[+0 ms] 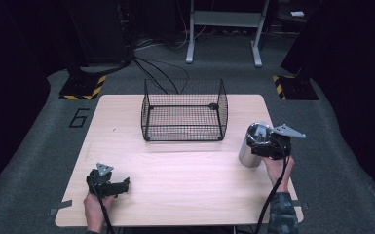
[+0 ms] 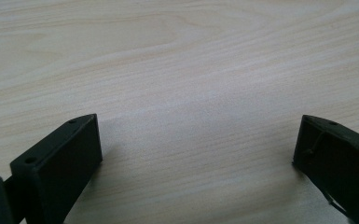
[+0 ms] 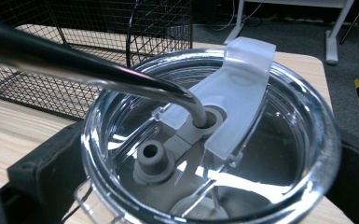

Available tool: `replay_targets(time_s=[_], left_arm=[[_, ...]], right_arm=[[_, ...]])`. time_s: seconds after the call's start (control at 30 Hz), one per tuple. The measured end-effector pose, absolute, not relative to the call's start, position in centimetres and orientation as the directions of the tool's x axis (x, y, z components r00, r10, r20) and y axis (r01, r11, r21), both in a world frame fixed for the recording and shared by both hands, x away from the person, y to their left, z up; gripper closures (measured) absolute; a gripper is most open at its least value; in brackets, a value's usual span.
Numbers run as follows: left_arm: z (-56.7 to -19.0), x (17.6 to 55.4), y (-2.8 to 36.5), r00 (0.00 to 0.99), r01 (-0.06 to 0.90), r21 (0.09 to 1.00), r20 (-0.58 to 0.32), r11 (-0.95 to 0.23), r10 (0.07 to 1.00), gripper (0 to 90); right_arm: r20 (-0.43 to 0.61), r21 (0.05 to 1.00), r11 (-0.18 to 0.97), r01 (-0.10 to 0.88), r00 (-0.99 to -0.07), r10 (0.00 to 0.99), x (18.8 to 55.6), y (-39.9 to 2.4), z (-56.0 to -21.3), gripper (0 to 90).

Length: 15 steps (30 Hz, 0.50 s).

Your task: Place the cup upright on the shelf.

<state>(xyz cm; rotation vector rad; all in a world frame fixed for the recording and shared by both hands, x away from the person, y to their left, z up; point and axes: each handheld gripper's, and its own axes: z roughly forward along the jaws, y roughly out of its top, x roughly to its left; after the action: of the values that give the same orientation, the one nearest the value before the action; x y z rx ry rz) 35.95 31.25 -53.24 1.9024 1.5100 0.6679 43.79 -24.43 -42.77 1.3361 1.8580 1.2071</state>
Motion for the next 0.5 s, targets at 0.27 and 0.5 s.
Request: replay_targets(time_s=[0.27,0.5], left_arm=[[-53.24,35.96,31.26,0.222,0.665,0.729,0.014,-0.162,0.975,0.7],[-53.25,35.95,31.24,0.221,0.664,0.730,0.014,-0.161,0.975,0.7]], right_arm=[[0.071,0.890,0.101,0.444,-0.355,0.932,44.15,-24.19,-43.00,0.0],[0.065,0.889,0.104,0.445,-0.349,0.935,44.49,-23.99,-43.27,0.0]])
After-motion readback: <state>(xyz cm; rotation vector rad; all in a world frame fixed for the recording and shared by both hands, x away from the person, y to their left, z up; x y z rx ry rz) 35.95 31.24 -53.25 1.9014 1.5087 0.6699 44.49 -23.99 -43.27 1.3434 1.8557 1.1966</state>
